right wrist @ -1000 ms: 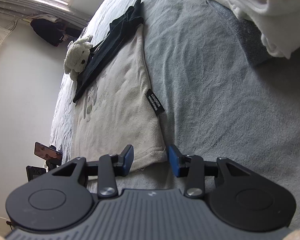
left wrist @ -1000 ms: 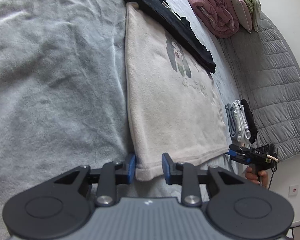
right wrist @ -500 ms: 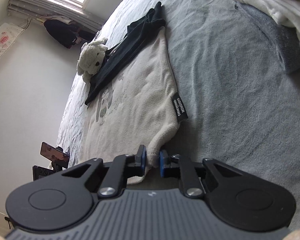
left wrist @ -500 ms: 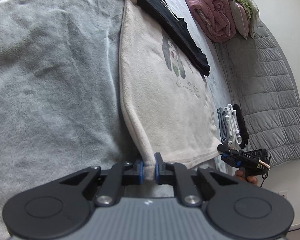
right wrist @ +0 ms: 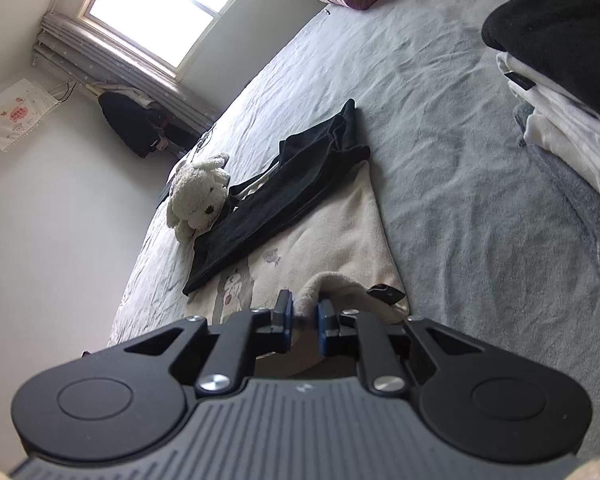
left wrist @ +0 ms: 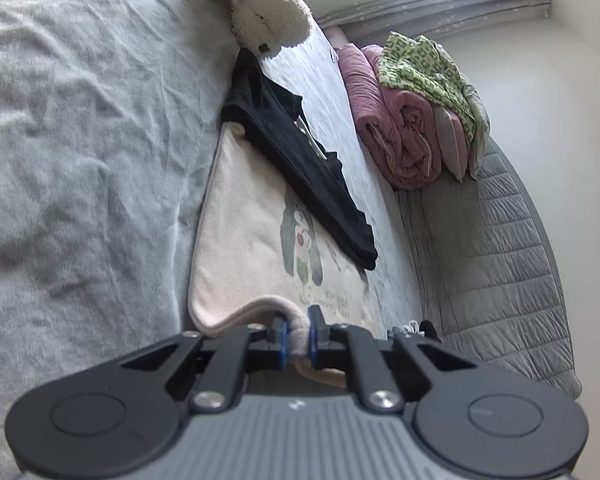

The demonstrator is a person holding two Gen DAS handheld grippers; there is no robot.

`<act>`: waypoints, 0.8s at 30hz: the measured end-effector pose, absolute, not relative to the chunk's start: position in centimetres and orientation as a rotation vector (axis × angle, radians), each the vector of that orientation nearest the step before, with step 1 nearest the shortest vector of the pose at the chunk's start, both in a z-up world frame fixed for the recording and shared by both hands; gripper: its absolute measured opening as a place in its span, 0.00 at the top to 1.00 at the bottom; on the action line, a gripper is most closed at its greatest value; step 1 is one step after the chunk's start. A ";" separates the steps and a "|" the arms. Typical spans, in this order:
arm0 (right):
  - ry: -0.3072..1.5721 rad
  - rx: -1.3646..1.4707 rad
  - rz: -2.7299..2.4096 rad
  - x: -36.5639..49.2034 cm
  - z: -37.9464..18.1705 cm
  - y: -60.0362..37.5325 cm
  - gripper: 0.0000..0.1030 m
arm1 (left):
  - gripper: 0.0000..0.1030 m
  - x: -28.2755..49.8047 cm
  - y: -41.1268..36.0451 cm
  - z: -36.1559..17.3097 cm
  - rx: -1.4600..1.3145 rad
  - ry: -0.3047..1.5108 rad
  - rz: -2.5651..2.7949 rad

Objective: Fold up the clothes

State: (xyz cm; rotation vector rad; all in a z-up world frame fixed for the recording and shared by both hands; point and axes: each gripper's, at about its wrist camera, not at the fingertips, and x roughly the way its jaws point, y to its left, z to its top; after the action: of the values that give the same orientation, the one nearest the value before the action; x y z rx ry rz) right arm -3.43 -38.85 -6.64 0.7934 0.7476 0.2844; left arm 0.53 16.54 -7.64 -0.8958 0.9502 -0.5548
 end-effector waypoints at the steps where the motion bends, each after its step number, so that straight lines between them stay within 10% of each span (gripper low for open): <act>1: 0.744 0.795 0.274 -2.9 -6.7 -38.8 0.85 | 0.91 1.0 16.5 -7.6 -0.898 0.945 -0.542; 24: 0.785 0.902 0.151 7.0 -11.4 -39.4 0.83 | 0.90 10.7 15.4 -10.6 -0.947 0.884 -0.387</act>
State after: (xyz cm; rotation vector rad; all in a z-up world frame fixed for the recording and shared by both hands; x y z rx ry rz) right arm 7.05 -39.36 -11.38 0.9023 0.7852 0.1508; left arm 10.67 15.40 -10.60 -0.9472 0.8837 -0.3874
